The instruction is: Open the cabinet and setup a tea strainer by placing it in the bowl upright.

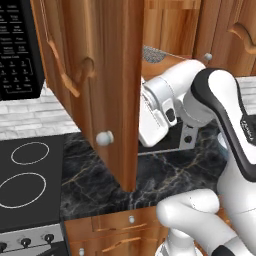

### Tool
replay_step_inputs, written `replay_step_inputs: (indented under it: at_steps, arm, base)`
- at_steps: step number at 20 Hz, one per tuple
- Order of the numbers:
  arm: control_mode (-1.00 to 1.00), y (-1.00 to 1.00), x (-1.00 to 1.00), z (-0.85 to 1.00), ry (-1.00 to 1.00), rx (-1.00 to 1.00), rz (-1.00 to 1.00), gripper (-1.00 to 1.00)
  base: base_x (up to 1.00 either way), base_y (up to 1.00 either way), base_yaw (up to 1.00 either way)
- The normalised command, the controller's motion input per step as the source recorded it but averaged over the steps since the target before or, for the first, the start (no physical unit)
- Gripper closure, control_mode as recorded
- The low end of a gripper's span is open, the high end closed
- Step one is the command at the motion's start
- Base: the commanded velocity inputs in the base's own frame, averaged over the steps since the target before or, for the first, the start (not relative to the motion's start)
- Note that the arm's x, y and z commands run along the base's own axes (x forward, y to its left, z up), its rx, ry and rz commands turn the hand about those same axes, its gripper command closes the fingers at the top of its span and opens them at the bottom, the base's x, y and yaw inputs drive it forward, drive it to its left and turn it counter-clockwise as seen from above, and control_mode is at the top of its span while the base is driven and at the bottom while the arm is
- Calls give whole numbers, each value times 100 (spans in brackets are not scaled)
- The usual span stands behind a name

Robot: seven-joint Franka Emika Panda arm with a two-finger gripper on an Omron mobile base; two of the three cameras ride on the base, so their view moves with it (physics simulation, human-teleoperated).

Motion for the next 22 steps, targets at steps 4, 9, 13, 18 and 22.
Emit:
replay_step_inputs:
  at_steps: [4,9,13,18,22]
  arm:
    - [-100,34,0,-1,0,0,0,-100]
    - [-100,32,0,-7,0,0,0,-100]
    - [-100,31,0,-9,0,0,0,-100]
    - [-100,27,0,-9,0,0,0,-100]
    - [-100,33,0,-1,-1,0,0,-100]
  base:
    - [0,0,0]
    - [0,0,0]
    - [0,0,0]
    - [0,0,0]
    - [0,0,0]
